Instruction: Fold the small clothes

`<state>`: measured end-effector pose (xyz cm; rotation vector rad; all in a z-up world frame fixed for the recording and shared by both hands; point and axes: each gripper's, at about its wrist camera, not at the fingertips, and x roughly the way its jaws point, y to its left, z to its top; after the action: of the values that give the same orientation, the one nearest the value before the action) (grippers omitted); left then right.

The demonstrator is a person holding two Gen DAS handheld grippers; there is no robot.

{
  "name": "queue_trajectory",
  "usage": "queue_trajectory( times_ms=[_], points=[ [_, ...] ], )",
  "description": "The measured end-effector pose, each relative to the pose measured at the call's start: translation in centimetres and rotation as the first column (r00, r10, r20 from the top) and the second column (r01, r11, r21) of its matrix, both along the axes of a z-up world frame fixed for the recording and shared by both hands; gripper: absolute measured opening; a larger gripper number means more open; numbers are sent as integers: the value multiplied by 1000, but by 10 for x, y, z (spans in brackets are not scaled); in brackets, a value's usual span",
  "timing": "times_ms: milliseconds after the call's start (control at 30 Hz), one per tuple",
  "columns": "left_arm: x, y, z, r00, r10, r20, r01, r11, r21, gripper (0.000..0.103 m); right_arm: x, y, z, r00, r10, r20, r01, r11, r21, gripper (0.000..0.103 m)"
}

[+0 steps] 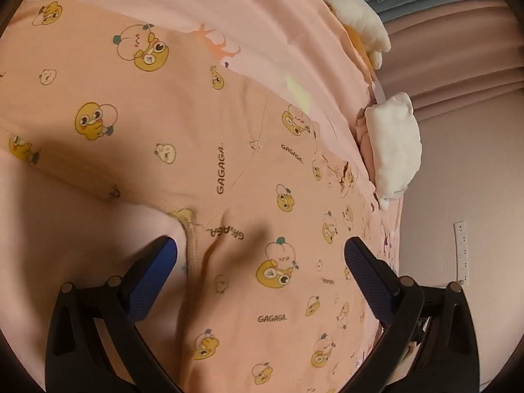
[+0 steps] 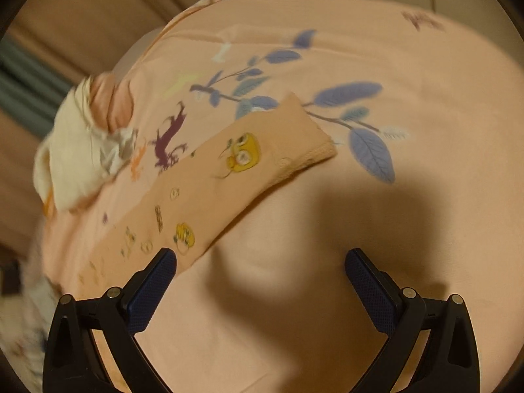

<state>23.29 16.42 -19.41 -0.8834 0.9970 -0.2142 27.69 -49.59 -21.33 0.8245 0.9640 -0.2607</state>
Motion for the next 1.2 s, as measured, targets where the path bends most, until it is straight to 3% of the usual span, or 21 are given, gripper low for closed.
queue_trajectory(
  times_ms=[133,233,333,433,600,700,800,833,900,1100,1200],
  points=[
    [1,0,0,1000,-10,-24,11,999,49,100,-6,-15,0,999,-35,32,32,995,99,103],
    [9,-13,-1,999,-22,-24,26,988,153,93,-6,-23,-5,999,-27,41,20,987,158,103],
    [14,-27,-2,998,-54,-21,58,958,280,83,-8,-29,-10,997,-41,67,26,975,219,103],
    [13,-38,-5,997,-81,-17,81,921,381,77,-5,-36,-12,997,10,71,-29,965,262,103],
    [11,-42,-9,996,-90,-24,90,871,483,56,-14,-52,-19,992,-65,111,18,924,382,103],
    [11,-37,-10,997,-75,-25,78,866,495,47,-11,-52,-18,989,-88,122,35,922,387,103],
    [12,-41,-10,997,-69,-26,72,841,536,33,4,-46,-11,988,-68,136,21,948,318,101],
    [11,-41,-11,997,-71,-21,71,835,545,29,8,-45,-10,987,-65,144,19,954,299,98],
    [8,-41,-12,998,-70,-9,63,830,554,25,20,-42,-9,985,-61,162,18,967,253,73],
    [11,-41,-14,998,-70,-3,59,815,576,18,40,-44,-22,987,-87,133,66,987,149,15],
    [10,-46,-13,996,-85,-2,69,790,610,18,37,-50,-29,982,-133,132,111,980,163,7]
  ],
)
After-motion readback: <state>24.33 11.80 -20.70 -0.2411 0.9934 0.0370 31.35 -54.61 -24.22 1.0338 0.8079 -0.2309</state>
